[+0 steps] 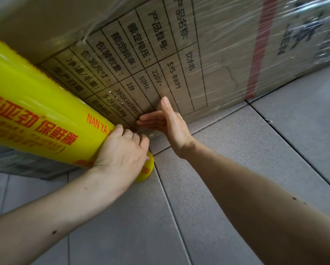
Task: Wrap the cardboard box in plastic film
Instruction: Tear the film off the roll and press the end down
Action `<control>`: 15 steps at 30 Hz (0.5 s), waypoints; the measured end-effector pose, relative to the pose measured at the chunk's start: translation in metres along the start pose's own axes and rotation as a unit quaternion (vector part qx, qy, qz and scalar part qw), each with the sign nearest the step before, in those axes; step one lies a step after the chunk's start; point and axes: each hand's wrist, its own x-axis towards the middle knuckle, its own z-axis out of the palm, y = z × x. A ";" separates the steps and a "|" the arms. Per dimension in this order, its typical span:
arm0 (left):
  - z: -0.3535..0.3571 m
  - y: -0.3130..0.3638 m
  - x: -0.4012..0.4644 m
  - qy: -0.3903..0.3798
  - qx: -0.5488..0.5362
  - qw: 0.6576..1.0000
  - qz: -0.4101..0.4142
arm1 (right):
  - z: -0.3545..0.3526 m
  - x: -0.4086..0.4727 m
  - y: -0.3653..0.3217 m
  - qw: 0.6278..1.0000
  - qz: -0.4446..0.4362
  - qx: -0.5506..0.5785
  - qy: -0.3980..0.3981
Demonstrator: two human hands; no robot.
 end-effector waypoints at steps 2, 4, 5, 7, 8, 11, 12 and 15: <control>-0.002 0.003 0.008 -0.009 0.015 1.000 -0.009 | 0.001 -0.001 0.004 1.000 -0.001 0.004 0.001; -0.004 0.008 0.012 -0.019 0.025 0.999 0.017 | 0.001 0.000 0.004 1.000 -0.005 -0.017 -0.002; -0.003 0.009 0.011 -0.019 0.021 0.999 0.032 | 0.000 0.000 0.004 0.999 -0.006 -0.032 -0.007; 0.005 0.005 0.005 -0.016 0.015 0.998 0.063 | -0.001 0.001 0.002 0.998 -0.005 -0.055 -0.018; 0.011 0.002 0.001 -0.016 0.021 0.996 0.081 | -0.002 0.000 0.002 0.998 -0.005 -0.058 -0.019; 0.032 -0.007 -0.005 -0.020 0.067 0.989 0.129 | -0.002 -0.001 0.002 0.998 -0.005 -0.054 -0.015; 0.036 -0.008 -0.004 -0.020 0.096 0.986 0.137 | -0.001 -0.001 0.002 0.998 -0.004 -0.054 -0.013; 0.042 -0.009 0.003 -0.009 0.135 0.981 0.136 | 0.000 -0.002 0.001 0.998 -0.006 -0.060 -0.008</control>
